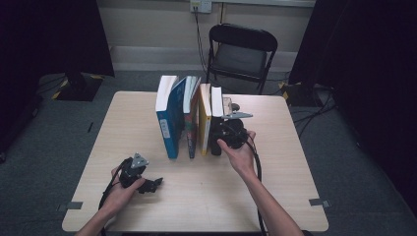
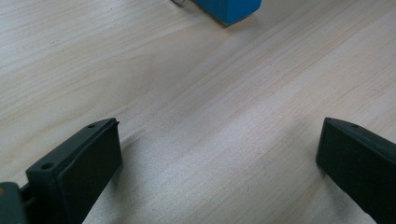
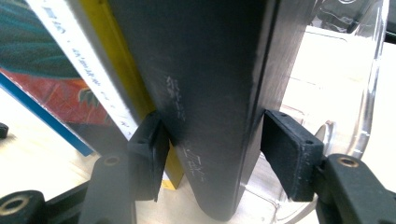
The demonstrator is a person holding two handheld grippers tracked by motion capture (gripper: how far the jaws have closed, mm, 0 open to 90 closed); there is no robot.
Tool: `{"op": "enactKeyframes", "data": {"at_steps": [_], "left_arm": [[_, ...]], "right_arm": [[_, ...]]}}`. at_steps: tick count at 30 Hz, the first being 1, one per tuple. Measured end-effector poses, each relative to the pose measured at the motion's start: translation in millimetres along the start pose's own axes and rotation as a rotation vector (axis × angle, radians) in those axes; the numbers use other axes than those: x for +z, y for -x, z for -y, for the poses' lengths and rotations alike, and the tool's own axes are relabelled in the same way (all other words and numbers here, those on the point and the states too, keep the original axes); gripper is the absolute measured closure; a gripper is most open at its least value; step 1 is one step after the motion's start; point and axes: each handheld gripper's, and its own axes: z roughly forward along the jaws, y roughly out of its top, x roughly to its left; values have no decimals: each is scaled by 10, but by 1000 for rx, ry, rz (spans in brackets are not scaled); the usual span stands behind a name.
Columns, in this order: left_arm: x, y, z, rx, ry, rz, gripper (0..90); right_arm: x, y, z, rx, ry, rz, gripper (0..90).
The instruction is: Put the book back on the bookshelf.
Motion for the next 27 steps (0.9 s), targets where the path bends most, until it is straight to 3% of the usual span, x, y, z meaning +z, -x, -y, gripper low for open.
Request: {"op": "enactKeyframes", "data": {"at_steps": [10, 27], "left_arm": [[-7, -2, 4, 4, -3, 1, 0], [14, -37, -19, 4, -2, -7, 0]], "right_arm": [[8, 133, 58, 6, 36, -83, 392], [-19, 178, 174, -7, 31, -138, 337]]}}
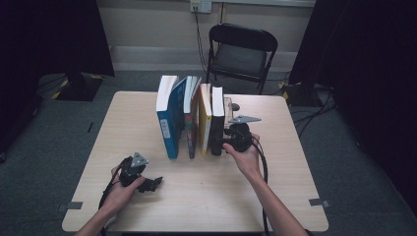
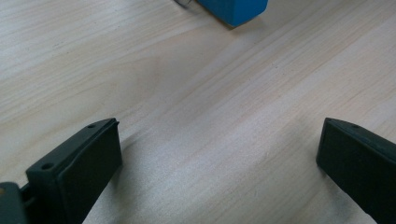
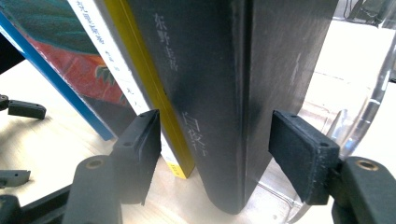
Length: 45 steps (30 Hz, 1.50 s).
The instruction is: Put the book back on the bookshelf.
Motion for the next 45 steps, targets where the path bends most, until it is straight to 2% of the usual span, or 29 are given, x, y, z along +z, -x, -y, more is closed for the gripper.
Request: {"op": "enactKeyframes", "data": {"at_steps": [6, 8, 12, 16, 26, 32, 37, 45], "left_arm": [[12, -16, -11, -11, 1, -11, 0], [13, -17, -11, -16, -1, -13, 0], [16, -17, -12, -20, 2, -14, 0], [16, -17, -12, -21, 2, -15, 0], [10, -25, -7, -17, 3, -17, 0], [4, -28, -3, -21, 0, -19, 0], [3, -38, 2, -29, 5, -26, 0], [2, -41, 3, -30, 6, -27, 0]], "right_arm": [[-114, 14, 27, 3, 16, -20, 308], [-159, 20, 27, 3, 21, -12, 258], [-247, 47, 20, 8, 34, -28, 243], [-316, 61, 39, 5, 30, -11, 183], [-608, 163, 213, 46, 76, 0, 144], [-821, 199, 382, 46, 70, 26, 140], [-949, 299, 582, 64, 52, 65, 140], [-975, 474, 1003, 106, -52, 110, 140]]}}
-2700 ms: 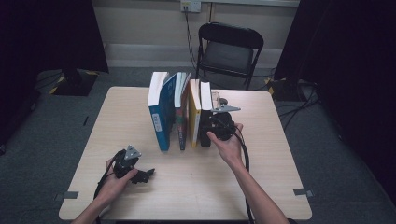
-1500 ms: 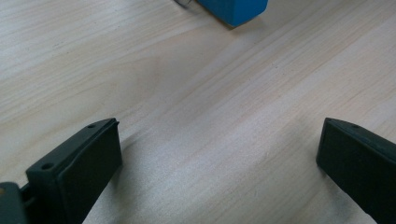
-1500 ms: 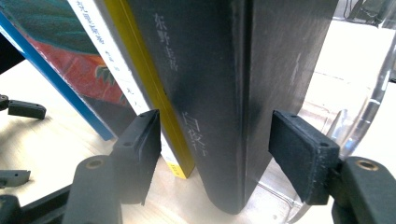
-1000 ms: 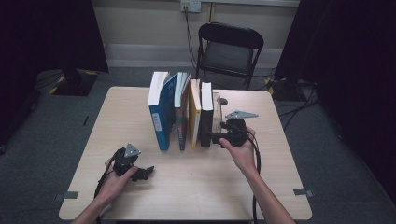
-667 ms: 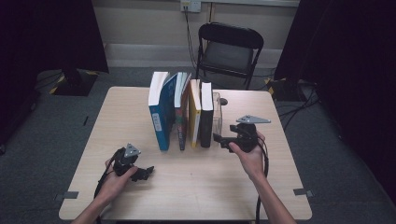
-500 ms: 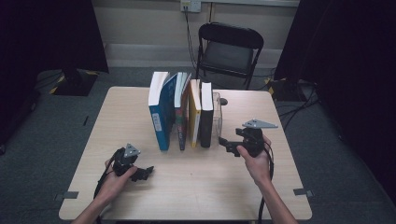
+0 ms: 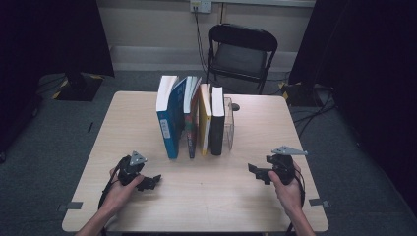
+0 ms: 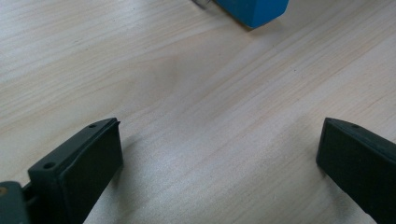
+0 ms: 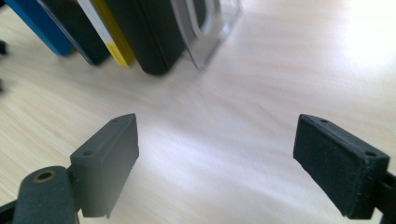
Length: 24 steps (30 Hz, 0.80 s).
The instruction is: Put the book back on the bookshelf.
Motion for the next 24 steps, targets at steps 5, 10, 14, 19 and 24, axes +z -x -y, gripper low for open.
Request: {"op": "enactKeyframes", "data": {"at_steps": [5, 10, 14, 19, 24], "left_arm": [[0, -1, 0, 2, 0, 0, 0], [0, -1, 0, 2, 0, -1, 0], [0, -1, 0, 2, 0, 0, 0], [0, -1, 0, 2, 0, 0, 0], [0, 1, 1, 0, 0, 0, 0]], "right_arm": [[38, 142, 205, -10, -77, 54, 142], [141, 234, 341, -6, -178, 129, 142], [208, 226, 395, -21, -204, 163, 134], [240, 176, 468, -44, -152, 196, 88], [261, 195, 540, -54, -68, 193, 86]]}}
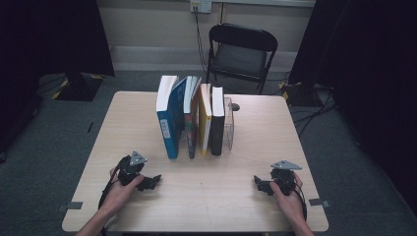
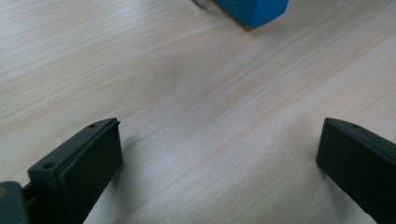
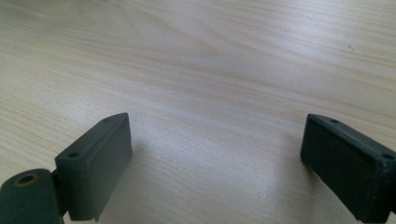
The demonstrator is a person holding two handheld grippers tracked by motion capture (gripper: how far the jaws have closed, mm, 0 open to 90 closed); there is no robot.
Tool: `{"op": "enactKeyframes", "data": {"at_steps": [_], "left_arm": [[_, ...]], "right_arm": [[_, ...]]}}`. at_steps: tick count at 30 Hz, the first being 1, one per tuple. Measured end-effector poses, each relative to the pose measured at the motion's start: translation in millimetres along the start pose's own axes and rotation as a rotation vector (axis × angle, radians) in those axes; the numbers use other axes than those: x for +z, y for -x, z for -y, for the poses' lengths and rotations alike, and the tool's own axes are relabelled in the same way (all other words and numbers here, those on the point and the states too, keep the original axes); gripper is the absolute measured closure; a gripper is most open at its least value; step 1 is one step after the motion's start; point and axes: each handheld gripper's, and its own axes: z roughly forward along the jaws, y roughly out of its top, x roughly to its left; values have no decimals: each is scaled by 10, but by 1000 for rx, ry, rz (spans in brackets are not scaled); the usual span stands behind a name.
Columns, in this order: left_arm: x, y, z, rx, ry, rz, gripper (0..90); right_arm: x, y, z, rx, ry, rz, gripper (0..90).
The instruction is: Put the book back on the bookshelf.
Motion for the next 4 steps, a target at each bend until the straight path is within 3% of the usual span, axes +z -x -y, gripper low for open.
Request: {"op": "enactKeyframes", "data": {"at_steps": [4], "left_arm": [[0, -2, -1, 3, 0, 0, 0]], "right_arm": [[-7, -15, 5, 10, -1, 10, 86]]}}
